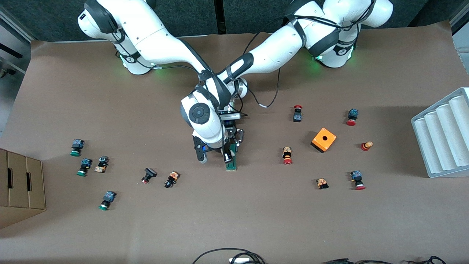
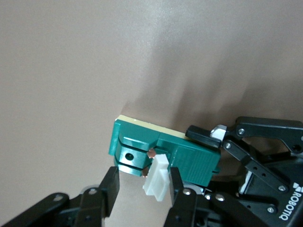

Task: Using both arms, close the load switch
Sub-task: 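Push the white lever toward the switch body with the right gripper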

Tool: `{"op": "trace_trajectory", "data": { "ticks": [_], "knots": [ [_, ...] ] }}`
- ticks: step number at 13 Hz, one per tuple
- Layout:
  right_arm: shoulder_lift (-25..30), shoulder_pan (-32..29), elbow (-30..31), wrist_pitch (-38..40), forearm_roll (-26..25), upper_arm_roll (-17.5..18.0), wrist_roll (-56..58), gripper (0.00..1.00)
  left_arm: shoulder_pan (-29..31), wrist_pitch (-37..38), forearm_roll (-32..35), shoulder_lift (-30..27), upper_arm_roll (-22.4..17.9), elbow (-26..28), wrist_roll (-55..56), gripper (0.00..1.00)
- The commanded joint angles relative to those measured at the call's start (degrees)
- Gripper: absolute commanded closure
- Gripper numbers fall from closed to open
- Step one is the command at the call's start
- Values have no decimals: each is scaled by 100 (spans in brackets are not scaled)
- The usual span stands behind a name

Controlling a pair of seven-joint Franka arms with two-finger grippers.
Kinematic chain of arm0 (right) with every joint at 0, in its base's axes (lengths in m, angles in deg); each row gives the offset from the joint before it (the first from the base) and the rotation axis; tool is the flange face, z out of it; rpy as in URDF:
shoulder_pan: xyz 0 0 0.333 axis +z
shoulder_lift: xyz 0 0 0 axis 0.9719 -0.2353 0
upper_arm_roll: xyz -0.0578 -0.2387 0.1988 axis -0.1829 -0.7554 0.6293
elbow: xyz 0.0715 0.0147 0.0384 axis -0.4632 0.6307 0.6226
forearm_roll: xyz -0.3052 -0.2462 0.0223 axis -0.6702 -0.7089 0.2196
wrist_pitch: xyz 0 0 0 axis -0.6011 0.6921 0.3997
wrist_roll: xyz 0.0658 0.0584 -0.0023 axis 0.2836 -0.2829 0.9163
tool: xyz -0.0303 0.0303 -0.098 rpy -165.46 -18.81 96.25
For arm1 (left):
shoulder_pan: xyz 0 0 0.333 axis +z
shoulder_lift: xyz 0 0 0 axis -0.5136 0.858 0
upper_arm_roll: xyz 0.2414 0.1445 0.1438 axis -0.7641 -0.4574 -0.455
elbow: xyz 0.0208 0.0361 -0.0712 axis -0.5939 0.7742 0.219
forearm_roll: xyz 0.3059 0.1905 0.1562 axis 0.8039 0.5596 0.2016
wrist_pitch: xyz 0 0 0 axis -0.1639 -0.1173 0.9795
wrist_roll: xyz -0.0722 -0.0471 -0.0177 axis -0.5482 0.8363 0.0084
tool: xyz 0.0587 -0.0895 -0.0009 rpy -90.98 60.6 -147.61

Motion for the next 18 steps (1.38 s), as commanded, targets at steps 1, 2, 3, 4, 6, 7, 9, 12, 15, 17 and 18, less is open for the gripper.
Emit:
{"op": "trace_trajectory", "data": {
  "ticks": [1, 2, 3, 4, 6, 7, 9, 12, 15, 17, 18],
  "knots": [
    [-98, -12, -160, -90, 131, -20, 123, 53, -96, 96, -85, 88, -38, -124, -7, 40],
    [-98, -12, -160, -90, 131, -12, 123, 58, -96, 88, -85, 96, -38, -124, 2, 40],
    [-98, -12, -169, -90, 131, -11, 115, 58, -96, 96, -85, 88, -38, -124, 2, 40],
    [-98, -12, -187, -90, 131, -11, 115, 60, -96, 96, -85, 96, -38, -124, 2, 40],
    [-98, -21, -274, -63, 139, 85, 80, 61, -96, 96, -94, 88, -38, -124, 2, 40],
    [-107, -29, -292, -63, 139, 94, 80, 62, -96, 96, -94, 88, -38, -124, 2, 40],
    [-116, -21, -301, -72, 157, 94, 80, 65, -96, 96, -94, 96, -38, -124, 2, 40],
    [-116, -21, -292, -72, 183, 94, 97, 69, -96, 96, -94, 88, -38, -124, -7, 40],
    [-116, -29, -283, -72, 175, 94, 132, 69, -96, 96, -94, 88, -38, -124, 2, 40],
    [-116, -47, -283, -72, 175, 94, 141, 71, -96, 96, -94, 88, -38, -124, 2, 40],
    [-107, -73, -292, -72, 175, 94, 141, 72, -96, 96, -94, 96, -38, -124, 11, 40]
  ]
}}
